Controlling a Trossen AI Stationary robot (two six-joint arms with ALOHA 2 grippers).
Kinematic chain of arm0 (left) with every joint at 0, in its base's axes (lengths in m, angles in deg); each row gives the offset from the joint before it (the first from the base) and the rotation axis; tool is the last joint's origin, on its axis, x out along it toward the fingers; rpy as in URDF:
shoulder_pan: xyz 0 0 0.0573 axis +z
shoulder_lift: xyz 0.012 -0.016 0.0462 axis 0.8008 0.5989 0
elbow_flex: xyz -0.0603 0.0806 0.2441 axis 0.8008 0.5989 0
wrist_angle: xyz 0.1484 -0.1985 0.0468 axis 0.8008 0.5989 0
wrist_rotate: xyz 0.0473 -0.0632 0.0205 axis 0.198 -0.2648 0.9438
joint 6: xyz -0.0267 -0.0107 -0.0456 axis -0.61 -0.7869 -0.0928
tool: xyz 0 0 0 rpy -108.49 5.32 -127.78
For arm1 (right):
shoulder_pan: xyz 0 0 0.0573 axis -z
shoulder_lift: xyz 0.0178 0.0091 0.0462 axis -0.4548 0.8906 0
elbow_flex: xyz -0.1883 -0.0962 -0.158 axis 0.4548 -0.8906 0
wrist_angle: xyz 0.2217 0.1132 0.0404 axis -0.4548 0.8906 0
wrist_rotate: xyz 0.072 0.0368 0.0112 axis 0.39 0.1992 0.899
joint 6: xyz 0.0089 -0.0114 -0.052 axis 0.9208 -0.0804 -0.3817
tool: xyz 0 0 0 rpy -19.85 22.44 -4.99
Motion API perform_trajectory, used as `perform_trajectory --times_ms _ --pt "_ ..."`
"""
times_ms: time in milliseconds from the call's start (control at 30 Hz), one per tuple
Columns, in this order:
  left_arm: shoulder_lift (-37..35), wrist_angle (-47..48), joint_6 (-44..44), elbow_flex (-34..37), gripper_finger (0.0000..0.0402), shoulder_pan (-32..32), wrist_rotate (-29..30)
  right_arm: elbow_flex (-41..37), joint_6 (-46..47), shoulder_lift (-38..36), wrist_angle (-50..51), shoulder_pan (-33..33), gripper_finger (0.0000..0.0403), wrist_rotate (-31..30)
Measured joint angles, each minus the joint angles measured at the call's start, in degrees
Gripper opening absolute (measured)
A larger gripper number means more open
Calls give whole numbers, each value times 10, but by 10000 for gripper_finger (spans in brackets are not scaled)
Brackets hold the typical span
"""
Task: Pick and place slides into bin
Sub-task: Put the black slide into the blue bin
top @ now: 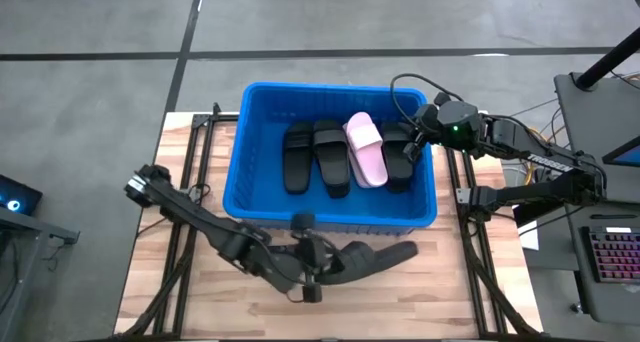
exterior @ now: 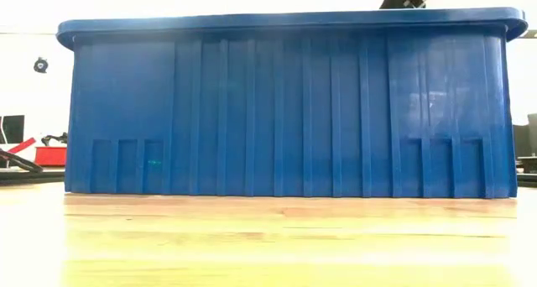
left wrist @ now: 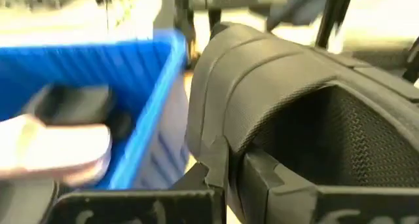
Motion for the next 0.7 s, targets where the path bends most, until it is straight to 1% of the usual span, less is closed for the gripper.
perform_trajectory --times_ms 67,167,400,467,700 --pt "-18 -39 3 0 0 0 2 0 0 0 0 0 57 0" --pt "-38 -100 40 0 0 0 4 0 0 0 0 0 57 0" --pt "-48 -241 177 0 0 0 25 -1 1 0 0 0 57 0" --pt "-48 -257 192 0 0 3 25 -1 4 0 0 0 57 0" --pt "-48 -255 197 0 0 4 43 -1 5 0 0 0 57 0"
